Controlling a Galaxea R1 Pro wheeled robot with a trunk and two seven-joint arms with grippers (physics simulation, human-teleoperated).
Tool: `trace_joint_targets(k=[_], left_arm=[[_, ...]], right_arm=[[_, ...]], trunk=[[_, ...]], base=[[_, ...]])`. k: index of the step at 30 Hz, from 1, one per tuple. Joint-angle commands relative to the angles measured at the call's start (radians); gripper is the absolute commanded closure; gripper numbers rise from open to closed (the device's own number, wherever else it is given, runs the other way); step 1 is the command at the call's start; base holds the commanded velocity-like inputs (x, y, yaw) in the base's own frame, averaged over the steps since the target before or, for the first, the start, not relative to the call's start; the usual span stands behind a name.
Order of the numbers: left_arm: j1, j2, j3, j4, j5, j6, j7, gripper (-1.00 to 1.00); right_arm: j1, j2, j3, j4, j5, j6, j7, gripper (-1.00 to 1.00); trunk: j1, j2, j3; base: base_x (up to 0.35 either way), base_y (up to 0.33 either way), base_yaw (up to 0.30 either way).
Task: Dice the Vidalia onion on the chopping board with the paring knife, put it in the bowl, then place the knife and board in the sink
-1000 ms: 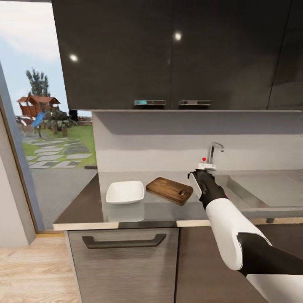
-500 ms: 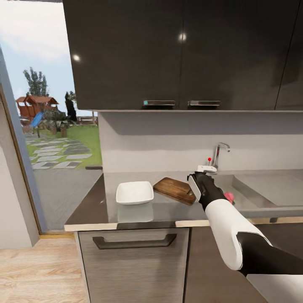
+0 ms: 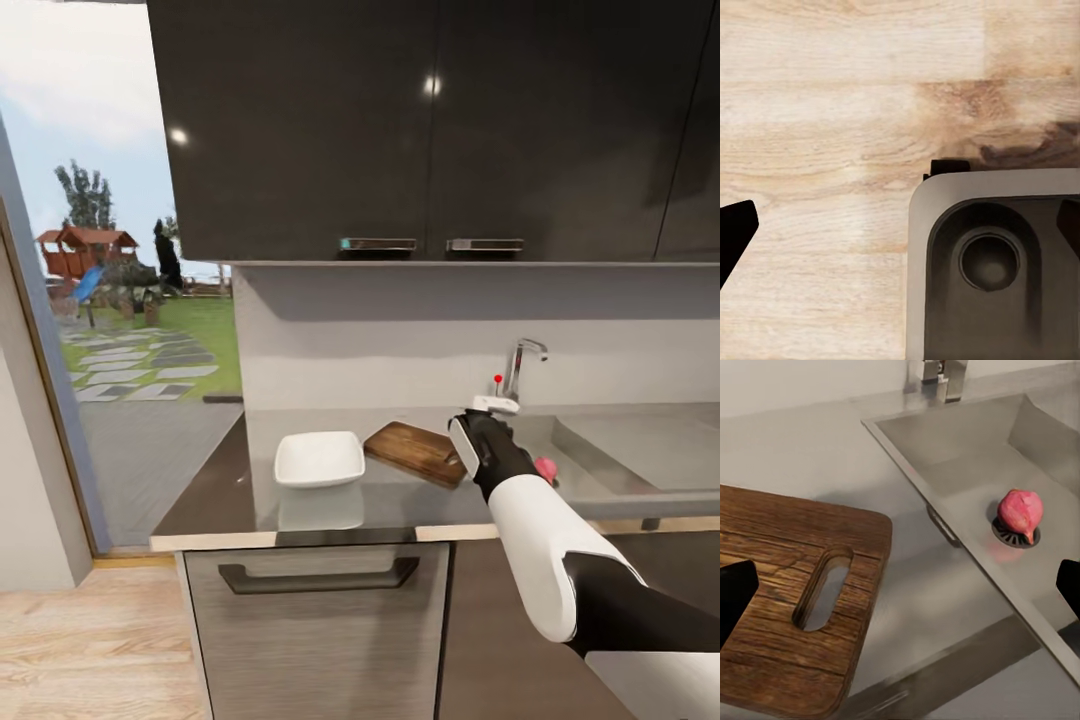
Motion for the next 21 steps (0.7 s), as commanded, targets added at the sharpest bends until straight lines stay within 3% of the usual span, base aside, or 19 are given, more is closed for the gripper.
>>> trace_joint_targets(k=[1,6,21], left_arm=[[0.0,0.001,0.001,0.001,0.001,-0.005,0.0,-1.0],[0.0,0.001,0.001,0.0,0.0,-0.005,0.0,-1.0],[0.0,-0.001,-0.002,0.013,0.003,-0.005,0.0,-1.0]], right_arm=[[0.0,0.001,-0.015,-0.002,0.005,0.006,-0.001,-1.0],[0.002,0.001,-0.04,-0.002,0.006,0.006,-0.002,-1.0],[0.004,0.0,-0.045,-0.002,0.006,0.006,-0.001,-1.0]], trunk=[[0.0,-0.001,-0.002],[0.0,-0.001,-0.006],[0.0,-0.001,-0.025]], base=[[0.135,-0.103,0.0],[0.1,-0.07,0.0],[0.004,-0.003,0.0]])
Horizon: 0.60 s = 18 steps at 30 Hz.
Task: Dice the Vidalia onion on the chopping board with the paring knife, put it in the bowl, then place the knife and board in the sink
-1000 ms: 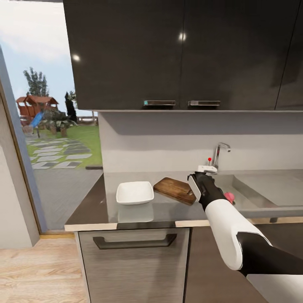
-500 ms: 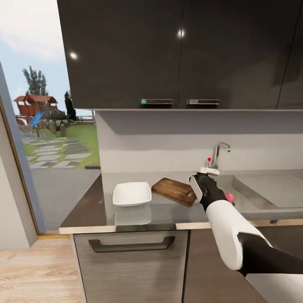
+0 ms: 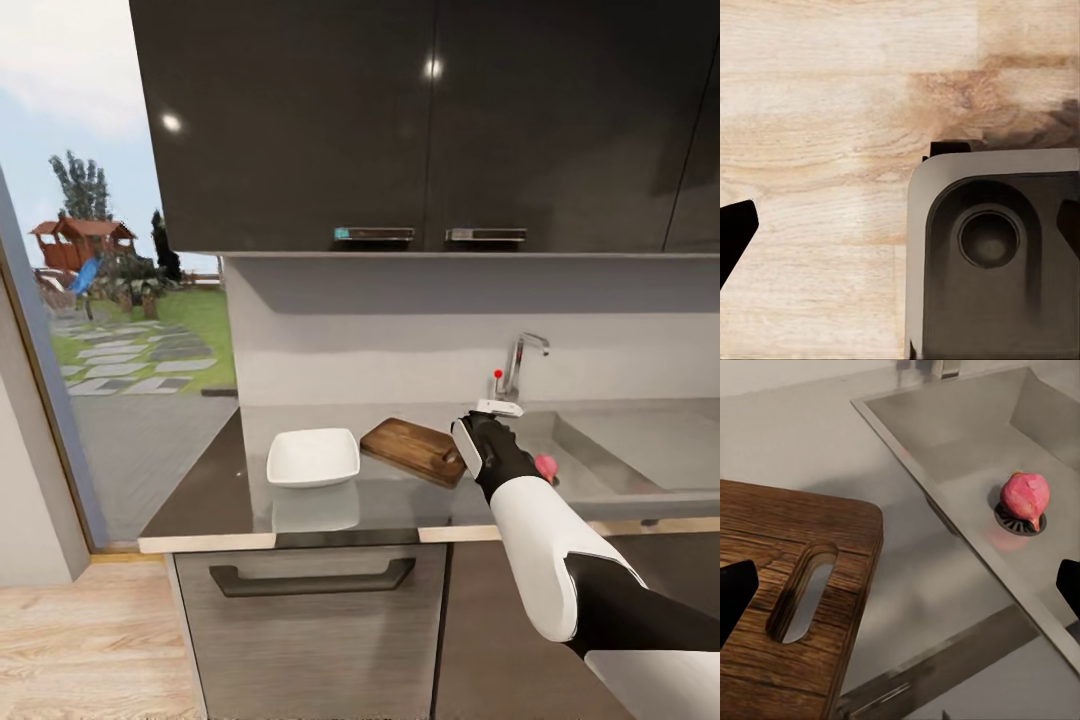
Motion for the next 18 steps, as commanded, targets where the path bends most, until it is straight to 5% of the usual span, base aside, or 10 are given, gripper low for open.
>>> trace_joint_targets(k=[1,18], left_arm=[[-0.001,0.0,0.0,0.006,0.001,-0.005,0.0,-1.0],[-0.001,-0.014,0.0,0.047,0.001,-0.005,0.001,-1.0]], right_arm=[[-0.001,0.001,-0.005,-0.002,0.004,0.006,0.0,-1.0],[0.0,0.003,-0.003,-0.002,0.004,0.007,-0.014,-1.0]], trunk=[[0.0,-0.001,-0.002],[0.0,-0.001,-0.024]], base=[[0.0,0.0,0.0],[0.0,0.0,0.0]])
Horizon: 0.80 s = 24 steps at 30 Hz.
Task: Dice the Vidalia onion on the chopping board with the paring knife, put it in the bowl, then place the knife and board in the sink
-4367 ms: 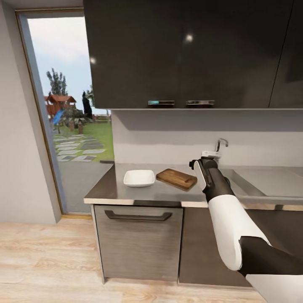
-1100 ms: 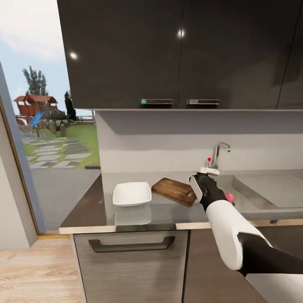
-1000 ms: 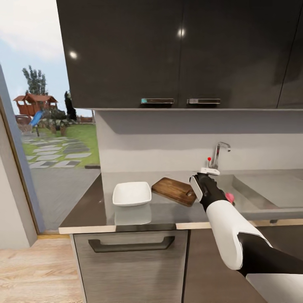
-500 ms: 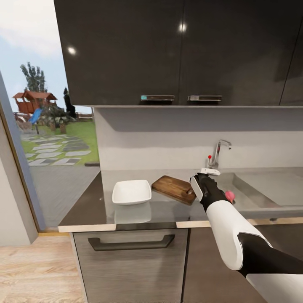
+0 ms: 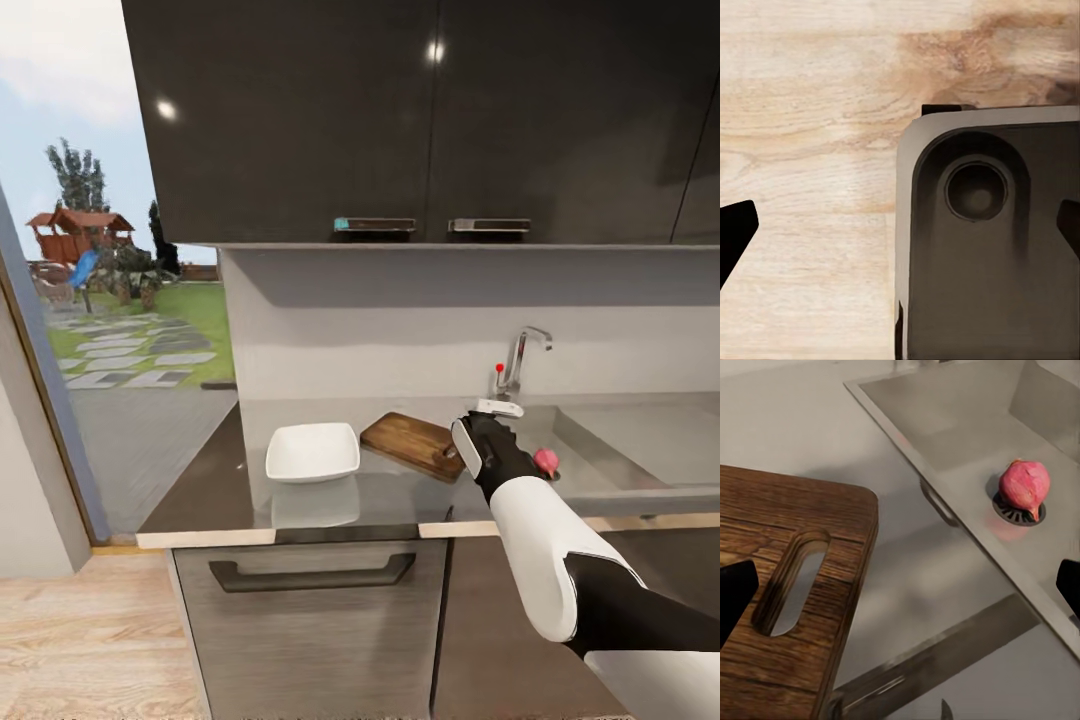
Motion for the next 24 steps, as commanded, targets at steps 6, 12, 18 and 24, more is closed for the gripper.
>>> trace_joint_targets(k=[6,12,18,24], left_arm=[[-0.001,-0.005,0.004,-0.003,0.001,0.001,0.002,-1.0],[-0.001,-0.012,0.005,-0.003,0.001,0.003,0.004,-1.0],[-0.001,-0.01,0.006,-0.003,0.001,0.003,0.004,-1.0],[-0.001,-0.007,0.005,0.0,0.002,0.003,0.004,-1.0]], right_arm=[[0.0,0.001,-0.005,-0.002,0.004,0.007,-0.001,-1.0],[0.001,0.002,-0.005,-0.002,0.004,0.011,-0.002,-1.0],[0.001,0.004,-0.004,-0.002,0.003,0.013,-0.002,-1.0],[0.001,0.007,-0.004,0.086,0.0,0.006,0.004,-1.0]], trunk=[[0.0,-0.001,-0.003],[-0.019,0.034,0.012],[-0.042,0.076,0.031],[-0.065,0.118,0.05]], base=[[0.0,0.0,0.0],[0.0,0.0,0.0],[0.0,0.0,0.0],[0.0,0.0,0.0]])
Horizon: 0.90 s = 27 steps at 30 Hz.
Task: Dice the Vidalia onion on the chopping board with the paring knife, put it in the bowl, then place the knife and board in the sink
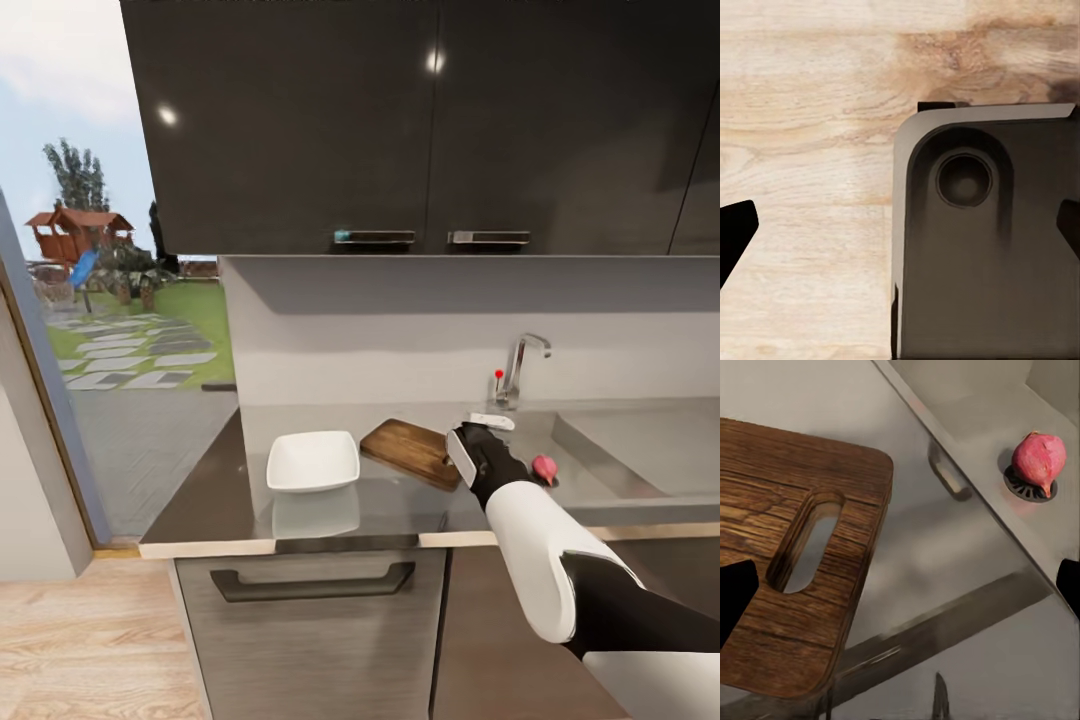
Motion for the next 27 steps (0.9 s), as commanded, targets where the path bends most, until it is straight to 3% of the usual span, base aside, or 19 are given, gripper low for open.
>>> trace_joint_targets(k=[1,24,27], left_arm=[[-0.001,0.001,0.0,0.002,0.001,-0.006,0.001,-1.0],[-0.001,0.001,-0.001,0.004,0.001,-0.006,0.002,-1.0],[-0.001,0.001,-0.001,0.004,0.001,-0.006,0.002,-1.0]], right_arm=[[-0.001,0.0,-0.005,0.014,0.004,0.004,0.0,-1.0],[-0.001,-0.006,-0.008,0.039,0.005,0.001,0.002,-1.0],[-0.001,-0.017,-0.008,0.039,0.005,0.001,0.002,-1.0]], trunk=[[-0.004,0.007,0.002],[-0.092,0.168,0.046],[-0.104,0.189,0.05]], base=[[0.0,0.0,0.0],[0.0,0.0,0.0],[0.0,0.0,0.0]])
